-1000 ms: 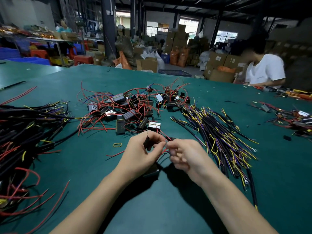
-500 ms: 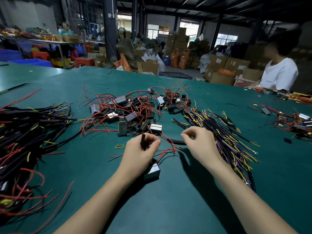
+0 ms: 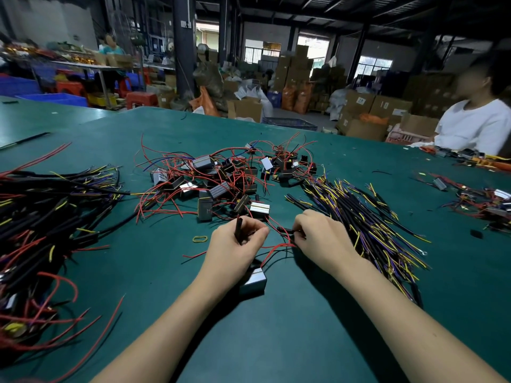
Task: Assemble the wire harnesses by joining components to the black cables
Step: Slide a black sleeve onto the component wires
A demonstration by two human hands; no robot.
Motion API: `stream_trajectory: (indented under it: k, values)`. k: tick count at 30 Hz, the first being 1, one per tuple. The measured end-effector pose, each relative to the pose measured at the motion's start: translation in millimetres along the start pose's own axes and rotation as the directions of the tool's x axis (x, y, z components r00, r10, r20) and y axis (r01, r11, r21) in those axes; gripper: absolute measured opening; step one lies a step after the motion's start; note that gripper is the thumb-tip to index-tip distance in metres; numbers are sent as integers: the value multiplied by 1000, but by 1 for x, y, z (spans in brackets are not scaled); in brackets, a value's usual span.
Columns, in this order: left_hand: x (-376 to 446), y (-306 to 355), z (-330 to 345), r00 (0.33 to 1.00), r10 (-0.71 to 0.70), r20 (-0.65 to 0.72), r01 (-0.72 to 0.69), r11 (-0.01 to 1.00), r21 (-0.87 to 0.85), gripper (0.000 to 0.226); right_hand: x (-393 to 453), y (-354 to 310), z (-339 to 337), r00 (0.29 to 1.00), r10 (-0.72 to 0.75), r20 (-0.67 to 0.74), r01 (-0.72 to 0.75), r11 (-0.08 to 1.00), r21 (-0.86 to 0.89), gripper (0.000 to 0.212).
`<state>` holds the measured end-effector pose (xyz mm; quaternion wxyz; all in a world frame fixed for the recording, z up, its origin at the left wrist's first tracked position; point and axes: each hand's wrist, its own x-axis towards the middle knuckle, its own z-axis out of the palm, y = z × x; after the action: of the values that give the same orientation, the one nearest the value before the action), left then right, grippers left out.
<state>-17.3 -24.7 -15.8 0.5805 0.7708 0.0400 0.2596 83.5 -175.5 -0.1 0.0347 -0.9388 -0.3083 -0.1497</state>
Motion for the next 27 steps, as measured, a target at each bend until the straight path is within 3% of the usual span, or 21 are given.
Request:
stream_trajectory:
  k: [4,6,7,9,11,14,16,20,27]
  values:
    - [1,-4,-2,999,-47,24,48,999,-19,16,-23,4,-5,951,121,-284,-67,979,192,3]
    - [2,-5,-3,998,-60,31,61,997,-45,17,-37,-3,-5,882,289,-373,-98,886,454,5]
    - [2,-5,-4,998,-55,33,56,997,-49,16,-42,-10,-6,849,414,-328,-101,737,668,9]
    - [1,-3,-3,999,-38,32,40,997,-68,13,-47,-23,-10,821,562,-96,-50,238,970,14]
    - [0,-1,-4,999,-28,29,30,996,-83,11,-48,-35,-14,855,506,112,-25,-175,984,13]
    - [-1,2,-3,999,-14,29,16,996,-84,9,-48,-44,-16,876,423,233,-24,-444,896,8]
    - [-1,3,-2,999,-8,36,11,996,-83,9,-48,-47,-16,872,406,274,-25,-522,853,7]
    - [-2,3,-1,999,-6,46,9,997,-71,9,-47,-49,-16,871,385,307,-34,-574,818,8]
    - [-2,4,-2,999,-2,50,5,998,-70,7,-48,-51,-14,885,365,290,-55,-537,842,6]
